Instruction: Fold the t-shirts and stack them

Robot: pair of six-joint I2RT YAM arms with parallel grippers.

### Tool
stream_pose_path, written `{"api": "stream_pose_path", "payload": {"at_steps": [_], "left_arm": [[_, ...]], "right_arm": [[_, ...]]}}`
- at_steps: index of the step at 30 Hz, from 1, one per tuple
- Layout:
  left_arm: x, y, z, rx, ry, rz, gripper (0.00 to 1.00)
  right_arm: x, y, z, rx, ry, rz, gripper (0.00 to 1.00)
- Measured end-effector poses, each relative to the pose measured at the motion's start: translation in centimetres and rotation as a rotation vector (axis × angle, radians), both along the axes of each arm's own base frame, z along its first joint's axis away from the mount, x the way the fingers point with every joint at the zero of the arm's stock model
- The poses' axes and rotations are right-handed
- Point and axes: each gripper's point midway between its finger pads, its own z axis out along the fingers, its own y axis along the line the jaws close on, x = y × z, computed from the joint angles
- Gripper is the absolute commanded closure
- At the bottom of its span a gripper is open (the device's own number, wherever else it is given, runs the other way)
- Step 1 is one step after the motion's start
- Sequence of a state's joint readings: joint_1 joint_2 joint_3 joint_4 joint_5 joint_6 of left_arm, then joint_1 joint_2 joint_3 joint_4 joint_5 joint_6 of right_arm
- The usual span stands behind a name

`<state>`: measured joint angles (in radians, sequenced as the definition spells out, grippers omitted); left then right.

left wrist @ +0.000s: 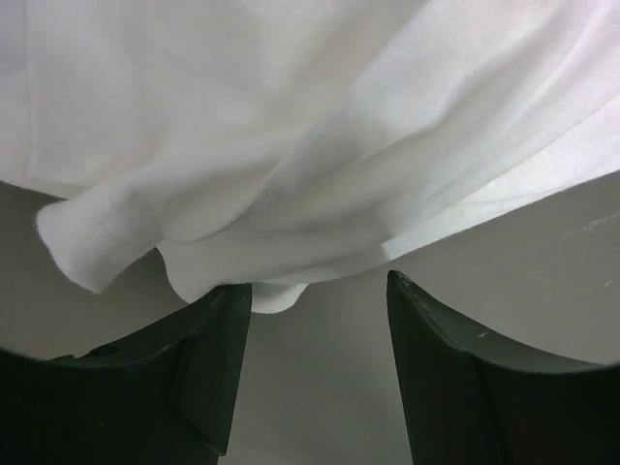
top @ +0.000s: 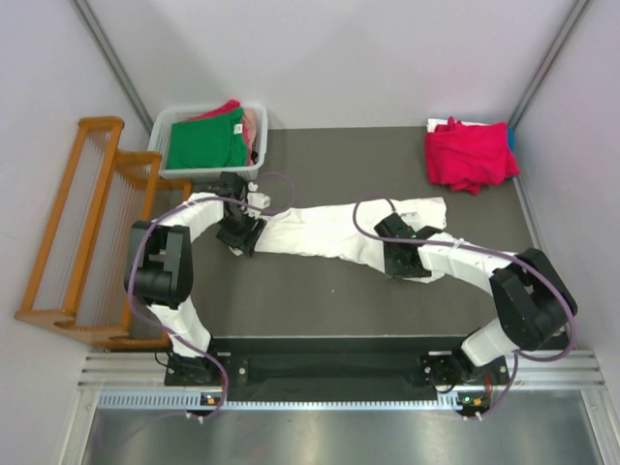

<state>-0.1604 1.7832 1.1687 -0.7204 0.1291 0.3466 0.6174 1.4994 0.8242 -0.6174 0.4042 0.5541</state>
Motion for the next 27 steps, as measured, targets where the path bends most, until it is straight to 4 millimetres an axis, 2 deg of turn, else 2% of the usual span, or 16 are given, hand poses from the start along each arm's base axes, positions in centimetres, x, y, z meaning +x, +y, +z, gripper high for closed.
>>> {"api": "stream_pose_path", "payload": {"at_steps": [6, 11, 15, 20, 22, 23, 27], "left_arm": [[0.8, -0.1, 1.5, -0.021, -0.034, 0.002, 0.37], [0.9, -0.2, 4.1, -0.047, -0.094, -0.004, 0.37], [1.0, 0.0, 5.6, -0.050, -0.139, -0.008, 0.37], [0.5, 0.3, 5.4, -0.051, -0.131, 0.000, 0.37], [0.5, 0.4, 5.4, -0.051, -0.130, 0.001, 0.37], [0.5, 0.4, 5.4, -0.052, -0.130, 0.002, 0.37], [0.5, 0.3, 5.1, -0.055, -0.121, 0.002, 0.37]], "right_arm": [[0.9, -1.7, -0.1, 0.038, 0.013, -0.084, 0.35], [2.3, -3.2, 0.6, 0.065, 0.005, -0.147, 0.32], [3.3, -3.5, 1.1, 0.066, -0.012, -0.146, 0.29], [3.8, -3.4, 1.0, 0.054, -0.003, -0.129, 0.09], [3.9, -3.4, 1.0, 0.053, -0.003, -0.125, 0.06], [4.0, -3.4, 1.1, 0.053, -0.004, -0.124, 0.00], [3.9, -3.4, 1.1, 0.055, -0.004, -0.126, 0.00]]}}
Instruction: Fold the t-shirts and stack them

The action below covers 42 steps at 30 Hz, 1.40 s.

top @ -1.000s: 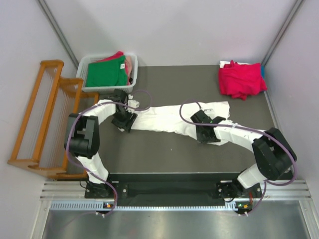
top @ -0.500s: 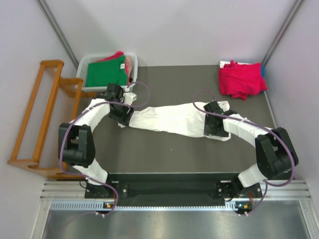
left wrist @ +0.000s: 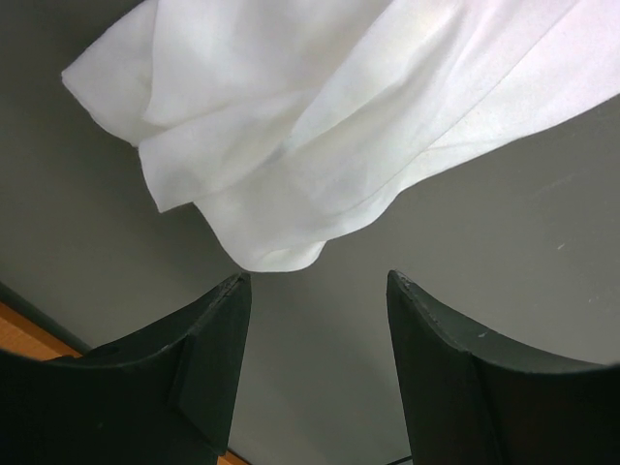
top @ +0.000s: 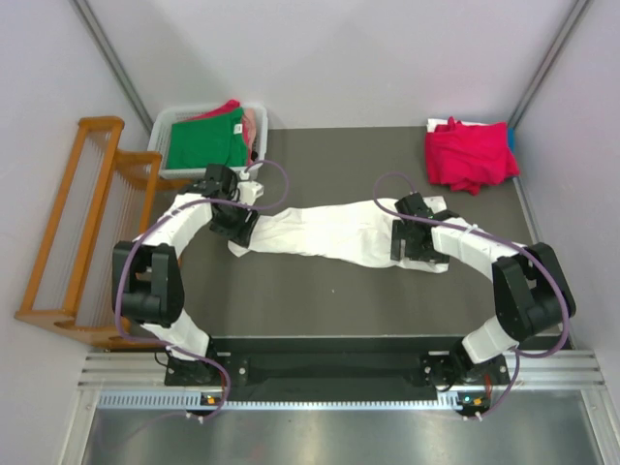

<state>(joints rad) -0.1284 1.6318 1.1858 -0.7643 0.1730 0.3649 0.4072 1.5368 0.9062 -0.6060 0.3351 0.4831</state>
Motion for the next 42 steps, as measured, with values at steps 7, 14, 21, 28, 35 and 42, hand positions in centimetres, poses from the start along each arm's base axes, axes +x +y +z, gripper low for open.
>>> {"api": "stream_pose_path", "payload": {"at_steps": [7, 14, 21, 28, 35, 42], "left_arm": [[0.8, 0.4, -1.2, -0.003, -0.001, 0.055, 0.37], [2.0, 7.3, -1.2, -0.039, -0.030, 0.284, 0.37], [2.6, 11.8, -0.7, -0.050, -0.099, 0.427, 0.36], [3.0, 11.6, -0.2, -0.054, -0.125, 0.442, 0.36], [2.9, 13.1, 0.0, -0.068, -0.134, 0.514, 0.36], [2.9, 13.0, -0.2, -0.084, -0.140, 0.527, 0.35]], "right_arm": [[0.3, -0.5, 1.3, -0.016, -0.042, -0.011, 0.00], [2.0, -0.6, 4.4, -0.018, -0.139, -0.028, 0.00], [1.9, -0.7, 4.6, -0.023, -0.143, -0.032, 0.00], [1.7, -0.7, 4.4, -0.021, -0.136, -0.039, 0.00], [1.2, -1.0, 4.5, -0.025, -0.131, -0.051, 0.00], [1.0, -2.3, 6.0, -0.071, -0.179, -0.088, 0.00]]}}
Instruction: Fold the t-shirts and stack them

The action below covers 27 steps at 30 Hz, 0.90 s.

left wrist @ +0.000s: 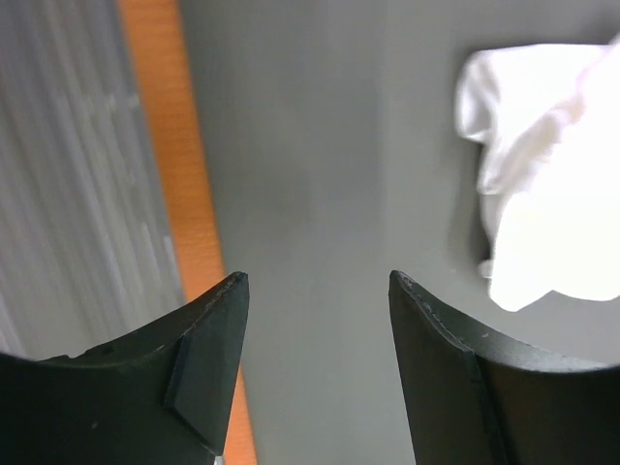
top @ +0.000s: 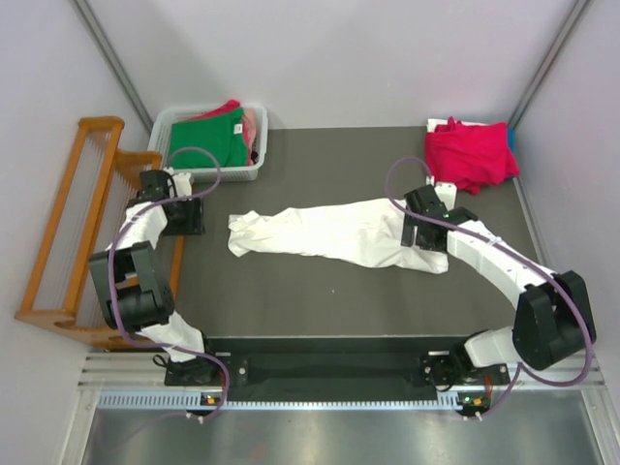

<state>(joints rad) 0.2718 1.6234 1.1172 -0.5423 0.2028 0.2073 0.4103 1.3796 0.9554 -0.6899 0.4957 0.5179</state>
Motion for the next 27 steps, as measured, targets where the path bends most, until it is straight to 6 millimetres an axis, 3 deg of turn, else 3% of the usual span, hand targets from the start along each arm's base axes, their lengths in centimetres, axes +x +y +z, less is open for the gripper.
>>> {"api": "stream_pose_path", "payload": {"at_steps": [7, 14, 19, 27], "left_arm": [[1.1, -3.6, 1.3, 0.021, -0.029, -0.106, 0.34], [2.2, -9.9, 2.1, 0.045, -0.047, -0.290, 0.35], [4.3, -11.0, 1.3, 0.041, -0.013, -0.318, 0.35], [2.7, -14.7, -1.9, 0.088, 0.093, -0.467, 0.35]], "right_arm": [[0.1, -1.0, 1.3, -0.035, -0.049, -0.029, 0.00], [0.2, -0.4, 1.1, -0.032, -0.047, -0.008, 0.00], [0.4, 1.2, 0.3, -0.009, -0.025, 0.045, 0.00], [1.2, 6.6, 0.2, 0.032, -0.011, 0.193, 0.00]]}}
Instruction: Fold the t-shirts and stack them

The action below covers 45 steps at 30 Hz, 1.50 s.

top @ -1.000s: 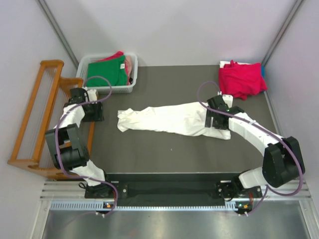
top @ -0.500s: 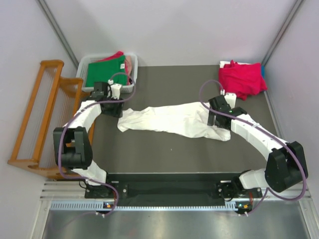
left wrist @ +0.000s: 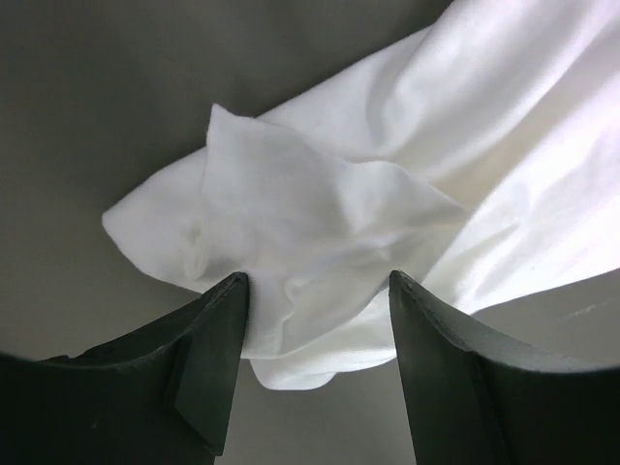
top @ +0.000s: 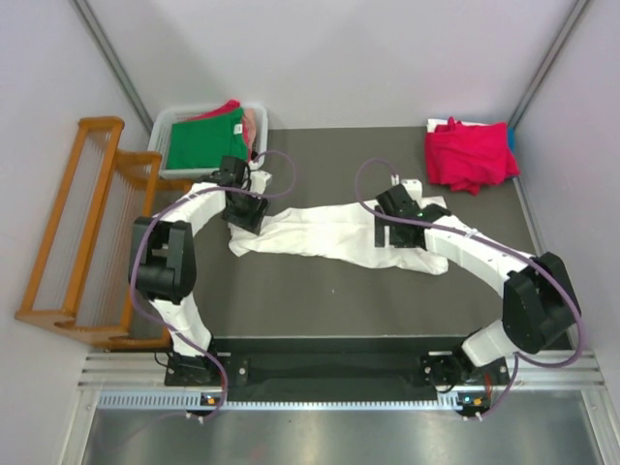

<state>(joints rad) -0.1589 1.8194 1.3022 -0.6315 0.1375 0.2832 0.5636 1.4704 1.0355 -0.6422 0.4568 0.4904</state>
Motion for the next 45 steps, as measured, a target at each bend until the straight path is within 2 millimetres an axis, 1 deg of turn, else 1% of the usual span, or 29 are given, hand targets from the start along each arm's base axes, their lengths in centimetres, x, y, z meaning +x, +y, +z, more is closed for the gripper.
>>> {"api": "stream_pose_path", "payload": {"at_steps": [2, 4, 9, 12, 15, 16, 18, 19, 20, 21, 23, 24, 27, 30, 32, 34, 35, 37, 38, 39, 41, 42, 44, 45], "left_arm": [[-0.4, -0.1, -0.7, 0.007, 0.024, -0.014, 0.36], [-0.6, 0.1, -1.1, 0.013, 0.041, -0.016, 0.36], [-0.8, 0.3, -1.3, 0.020, 0.051, -0.027, 0.36], [-0.9, 0.3, -1.3, 0.022, 0.056, -0.030, 0.36], [-1.0, 0.3, -1.1, 0.023, 0.060, -0.030, 0.36], [-1.0, 0.3, -1.1, 0.023, 0.062, -0.030, 0.37], [-1.1, 0.3, -1.0, 0.023, 0.065, -0.030, 0.43], [-1.2, 0.4, -1.0, 0.024, 0.067, -0.030, 0.47], [-1.3, 0.4, -0.9, 0.023, 0.071, -0.029, 0.49], [-1.4, 0.4, -0.8, 0.023, 0.074, -0.028, 0.50], [-1.7, 0.5, -0.4, 0.023, 0.073, -0.027, 0.48], [-1.7, 0.5, 0.0, 0.022, 0.066, -0.026, 0.44], [-1.5, 0.7, 1.3, 0.018, 0.033, -0.019, 0.40], [-1.0, 0.9, 1.9, 0.021, 0.012, -0.010, 0.39], [-1.0, 1.1, 1.9, 0.026, 0.014, -0.007, 0.39], [-1.0, 1.1, 1.8, 0.029, 0.017, -0.005, 0.39], [-1.0, 1.1, 1.6, 0.028, 0.021, -0.003, 0.39], [-1.0, 1.1, 1.4, 0.028, 0.028, -0.001, 0.40], [-1.1, 1.1, 1.3, 0.028, 0.032, 0.000, 0.42], [-1.1, 1.1, 1.1, 0.029, 0.036, 0.001, 0.45], [-1.1, 1.1, 1.0, 0.028, 0.041, 0.003, 0.59], [-1.1, 1.1, 0.9, 0.026, 0.042, 0.009, 0.69], [-1.2, 1.1, 0.9, 0.024, 0.046, 0.013, 1.00], [-1.2, 1.0, 0.9, 0.020, 0.048, 0.018, 1.00]], "right_arm": [[0.1, 1.2, -0.4, 0.008, 0.004, 0.027, 0.00], [0.1, 1.6, -1.0, 0.005, 0.018, 0.040, 0.00], [0.2, 1.7, -2.7, -0.027, 0.059, 0.044, 0.00], [1.4, 2.1, -2.6, -0.028, 0.057, 0.045, 0.00], [3.1, 2.5, -1.9, -0.005, 0.034, 0.039, 0.00], [3.7, 2.6, -1.7, 0.007, 0.024, 0.034, 0.05], [4.6, 2.4, -1.6, 0.027, 0.011, 0.023, 0.14], [4.8, 2.3, -1.6, 0.030, 0.012, 0.019, 0.22], [5.0, 2.2, -1.7, 0.034, 0.011, 0.016, 0.25], [5.0, 2.1, -1.8, 0.034, 0.014, 0.014, 0.26], [5.0, 2.2, -2.0, 0.041, 0.018, 0.012, 0.25], [5.0, 2.2, -2.0, 0.044, 0.018, 0.014, 0.25], [5.1, 2.4, -2.1, 0.056, 0.015, 0.018, 0.25], [4.7, 2.3, -2.8, 0.060, 0.029, 0.021, 0.26], [4.4, 2.1, -3.3, 0.062, 0.042, 0.019, 0.27], [4.3, 1.9, -3.7, 0.067, 0.056, 0.015, 0.32], [4.3, 1.8, -3.9, 0.070, 0.059, 0.015, 0.37], [4.2, 1.7, -4.3, 0.078, 0.065, 0.013, 0.63], [4.0, 1.6, -4.7, 0.080, 0.073, 0.008, 0.77], [3.8, 1.6, -4.9, 0.080, 0.081, 0.011, 0.99], [3.3, 1.5, -5.5, 0.080, 0.096, 0.012, 1.00], [3.1, 1.5, -5.6, 0.083, 0.099, 0.010, 1.00], [3.0, 1.4, -5.7, 0.086, 0.100, 0.009, 1.00], [2.9, 1.4, -5.5, 0.090, 0.096, 0.010, 1.00]]}}
